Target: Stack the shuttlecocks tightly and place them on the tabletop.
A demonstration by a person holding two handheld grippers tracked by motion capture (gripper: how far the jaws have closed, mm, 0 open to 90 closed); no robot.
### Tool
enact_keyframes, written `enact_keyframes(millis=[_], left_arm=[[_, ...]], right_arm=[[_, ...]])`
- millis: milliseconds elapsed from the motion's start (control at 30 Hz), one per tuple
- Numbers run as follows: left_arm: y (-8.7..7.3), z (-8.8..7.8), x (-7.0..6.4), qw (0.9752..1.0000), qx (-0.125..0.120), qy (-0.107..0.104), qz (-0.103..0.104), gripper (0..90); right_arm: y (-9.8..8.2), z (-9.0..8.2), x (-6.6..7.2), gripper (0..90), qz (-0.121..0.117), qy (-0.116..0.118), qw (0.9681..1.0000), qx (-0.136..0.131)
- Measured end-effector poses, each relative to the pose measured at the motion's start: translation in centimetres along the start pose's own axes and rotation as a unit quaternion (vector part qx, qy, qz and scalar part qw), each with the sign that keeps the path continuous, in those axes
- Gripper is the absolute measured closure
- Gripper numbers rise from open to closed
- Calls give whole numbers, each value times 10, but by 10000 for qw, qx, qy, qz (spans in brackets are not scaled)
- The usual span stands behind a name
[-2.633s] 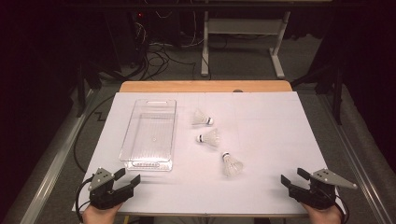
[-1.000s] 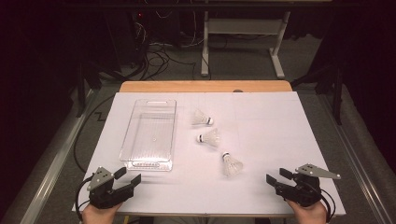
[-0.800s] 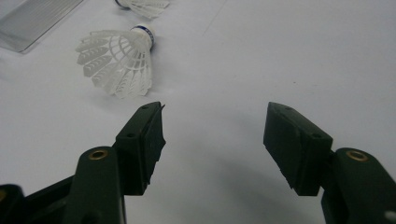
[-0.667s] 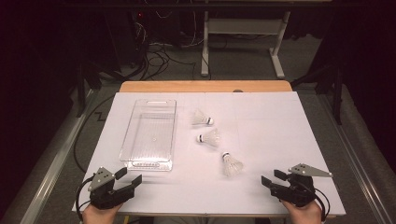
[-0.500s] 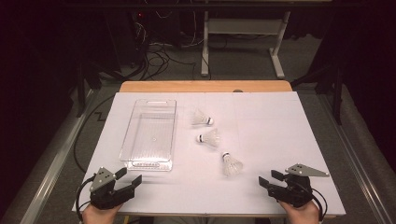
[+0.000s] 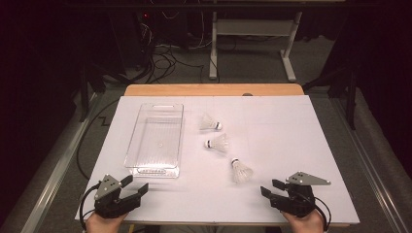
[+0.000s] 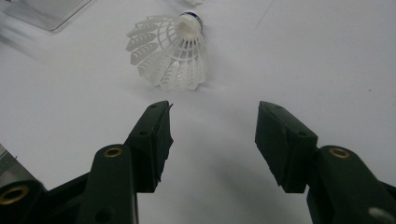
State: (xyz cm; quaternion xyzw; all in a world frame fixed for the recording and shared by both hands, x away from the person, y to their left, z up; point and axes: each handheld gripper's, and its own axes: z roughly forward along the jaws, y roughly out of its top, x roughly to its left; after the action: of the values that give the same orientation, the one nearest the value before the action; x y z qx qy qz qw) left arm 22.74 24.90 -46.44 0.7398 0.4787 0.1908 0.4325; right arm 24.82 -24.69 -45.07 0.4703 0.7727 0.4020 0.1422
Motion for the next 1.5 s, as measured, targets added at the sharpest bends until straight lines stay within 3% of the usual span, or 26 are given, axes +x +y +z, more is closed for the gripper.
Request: enact_keyframes(millis=[500, 767, 1133, 1500], left_arm=[[0, -1, 0, 10000, -49, -45, -23, 348], [0, -1, 2, 9999, -40, -111, -113, 346], [1, -3, 1, 9998, -121, -108, -76, 345], [1, -4, 0, 9998, -142, -107, -54, 348]], right_arm=[[10, 7, 9, 499, -8, 176, 9998, 91], [12, 16, 18, 509, -139, 221, 9993, 266], [18, 34, 36, 524, -338, 323, 9978, 464], [27, 49, 44, 538, -400, 314, 9970, 585]])
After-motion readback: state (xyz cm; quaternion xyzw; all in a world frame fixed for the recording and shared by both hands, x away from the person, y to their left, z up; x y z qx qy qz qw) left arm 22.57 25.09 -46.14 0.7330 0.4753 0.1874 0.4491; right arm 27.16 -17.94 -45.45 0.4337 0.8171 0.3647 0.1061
